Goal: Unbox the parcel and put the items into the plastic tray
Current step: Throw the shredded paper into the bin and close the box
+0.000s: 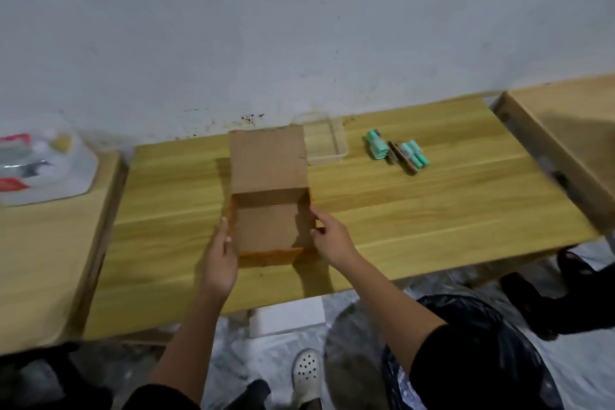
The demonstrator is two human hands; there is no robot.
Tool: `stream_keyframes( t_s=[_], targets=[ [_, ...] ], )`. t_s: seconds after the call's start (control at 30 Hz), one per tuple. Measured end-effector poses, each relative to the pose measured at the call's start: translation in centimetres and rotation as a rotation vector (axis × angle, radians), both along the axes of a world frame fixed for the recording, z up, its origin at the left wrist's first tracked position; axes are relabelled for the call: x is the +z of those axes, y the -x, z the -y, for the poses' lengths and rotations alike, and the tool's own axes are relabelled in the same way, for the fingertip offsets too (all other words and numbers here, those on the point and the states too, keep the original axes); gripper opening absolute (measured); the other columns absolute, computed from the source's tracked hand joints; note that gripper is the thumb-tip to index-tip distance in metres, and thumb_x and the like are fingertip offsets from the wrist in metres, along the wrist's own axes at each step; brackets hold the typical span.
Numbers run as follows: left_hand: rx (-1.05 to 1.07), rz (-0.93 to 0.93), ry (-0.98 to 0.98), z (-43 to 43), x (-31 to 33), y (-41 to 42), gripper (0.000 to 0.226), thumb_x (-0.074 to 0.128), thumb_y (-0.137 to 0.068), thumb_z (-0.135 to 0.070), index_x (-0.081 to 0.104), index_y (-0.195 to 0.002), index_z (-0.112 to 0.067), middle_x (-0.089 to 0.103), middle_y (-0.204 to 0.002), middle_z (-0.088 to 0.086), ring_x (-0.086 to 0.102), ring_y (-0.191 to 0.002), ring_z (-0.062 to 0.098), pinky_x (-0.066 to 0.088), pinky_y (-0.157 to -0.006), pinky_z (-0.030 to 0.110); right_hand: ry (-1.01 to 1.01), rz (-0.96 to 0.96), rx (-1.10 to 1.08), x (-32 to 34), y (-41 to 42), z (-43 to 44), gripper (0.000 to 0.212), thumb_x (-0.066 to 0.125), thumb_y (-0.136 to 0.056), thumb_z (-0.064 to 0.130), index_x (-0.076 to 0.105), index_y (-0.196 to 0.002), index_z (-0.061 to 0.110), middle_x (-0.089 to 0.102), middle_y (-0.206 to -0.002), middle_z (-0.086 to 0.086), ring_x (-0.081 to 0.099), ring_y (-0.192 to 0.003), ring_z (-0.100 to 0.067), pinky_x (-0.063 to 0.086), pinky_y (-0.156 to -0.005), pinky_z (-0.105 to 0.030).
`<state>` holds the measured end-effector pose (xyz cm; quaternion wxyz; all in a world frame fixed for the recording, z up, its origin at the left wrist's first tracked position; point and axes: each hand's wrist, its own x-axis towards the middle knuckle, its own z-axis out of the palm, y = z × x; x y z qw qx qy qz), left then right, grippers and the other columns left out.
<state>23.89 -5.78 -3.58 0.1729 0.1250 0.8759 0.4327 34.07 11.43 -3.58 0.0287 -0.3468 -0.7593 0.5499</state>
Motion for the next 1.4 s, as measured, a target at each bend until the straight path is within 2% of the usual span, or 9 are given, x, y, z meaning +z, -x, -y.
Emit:
stream_keyframes(
  t_s=[0.13,0.27,0.53,0.67,0.8,0.87,1.0,1.1,1.4],
  targets=[
    [-0.095,0.033,-0.047,-1.8,1.5,-1.6,0.044,0.030,-0.100,-0.012,0.029,-0.145,-0.012,0.030,-0.152,0.007,0.028,-0.140,0.021,0.025,-0.110,0.028,0.048,-0.035,-0.136,0.8,-2.7,-1.9,0.047,0.047,-0.092,0.005,0.042,-0.138,0.017,0.049,-0.140,-0.009,0.053,-0.114,-0.022,0.050,-0.085,-0.028],
    [-0.236,0.095,-0.075,-7.7,3.2,-4.8,0.045,0.030,-0.101,-0.018,0.028,-0.145,-0.021,0.030,-0.152,0.001,0.030,-0.139,0.021,0.031,-0.107,0.031,0.071,-0.057,-0.340,2.6,-8.7,-5.5,0.044,0.044,-0.094,0.008,0.042,-0.137,0.019,0.046,-0.142,-0.002,0.049,-0.122,-0.019,0.046,-0.094,-0.027],
    [-0.755,0.183,-0.137,-20.5,3.4,-19.0,0.044,0.036,-0.100,-0.017,0.033,-0.144,-0.018,0.035,-0.149,0.000,0.034,-0.137,0.016,0.026,-0.095,0.013,-0.027,-0.008,-0.882,4.7,-28.4,-9.2,0.040,0.043,-0.095,0.010,0.047,-0.134,0.021,0.059,-0.123,-0.001,0.056,-0.082,-0.008,0.051,-0.079,-0.029],
    [-0.988,0.289,-0.045,-22.3,0.9,-26.7,0.046,0.036,-0.100,-0.023,0.030,-0.145,-0.024,0.047,-0.132,-0.011,0.042,-0.117,0.003,0.031,-0.089,0.017,-0.018,0.040,-1.085,3.4,-37.2,-6.6,0.039,0.043,-0.095,0.011,0.049,-0.133,0.018,0.057,-0.130,-0.007,0.054,-0.098,-0.015,0.047,-0.072,-0.020],
    [-1.143,0.345,0.086,-22.0,-2.5,-31.9,0.047,0.037,-0.099,-0.023,0.029,-0.145,-0.023,0.054,-0.118,-0.014,0.053,-0.101,0.004,0.042,-0.083,0.024,0.026,0.108,-1.197,1.1,-42.4,-2.7,0.037,0.041,-0.096,0.008,0.049,-0.131,0.015,0.053,-0.132,0.000,0.049,-0.113,-0.015,0.043,-0.089,-0.028],
    [-1.182,0.373,0.160,-21.4,-4.1,-33.2,0.047,0.036,-0.100,-0.022,0.028,-0.146,-0.021,0.044,-0.140,-0.006,0.046,-0.125,0.015,0.040,-0.098,0.029,0.073,0.160,-1.220,-0.6,-43.5,-1.3,0.038,0.040,-0.097,0.009,0.047,-0.133,0.014,0.052,-0.133,-0.001,0.049,-0.117,-0.017,0.043,-0.094,-0.032],
    [-1.278,0.343,0.337,-20.5,-7.5,-34.2,0.049,0.032,-0.101,-0.027,0.021,-0.148,-0.022,0.050,-0.133,-0.007,0.055,-0.099,0.008,0.043,-0.081,0.025,0.153,0.335,-1.075,-4.1,-44.3,0.9,0.039,0.036,-0.097,0.011,0.042,-0.136,0.011,0.047,-0.141,-0.010,0.045,-0.126,-0.029,0.039,-0.101,-0.036],
    [-1.329,0.228,0.457,-19.9,-9.0,-34.3,0.051,0.033,-0.100,-0.029,0.019,-0.148,-0.017,0.024,-0.155,0.001,0.028,-0.140,0.020,0.027,-0.110,0.031,0.190,0.452,-0.982,-5.7,-44.1,2.1,0.035,0.038,-0.096,0.012,0.042,-0.130,0.002,0.047,-0.137,-0.018,0.045,-0.123,-0.034,0.038,-0.100,-0.039],
    [-1.459,-0.010,0.393,-21.4,-6.6,-31.9,0.054,0.033,-0.099,-0.034,0.021,-0.147,-0.014,0.017,-0.157,0.003,0.012,-0.146,0.018,0.015,-0.118,0.033,0.138,0.443,-0.882,-3.5,-41.3,-0.4,0.054,0.043,-0.097,0.020,0.022,-0.145,0.006,0.026,-0.154,-0.010,0.027,-0.140,-0.026,0.026,-0.115,-0.034]
  ],
)
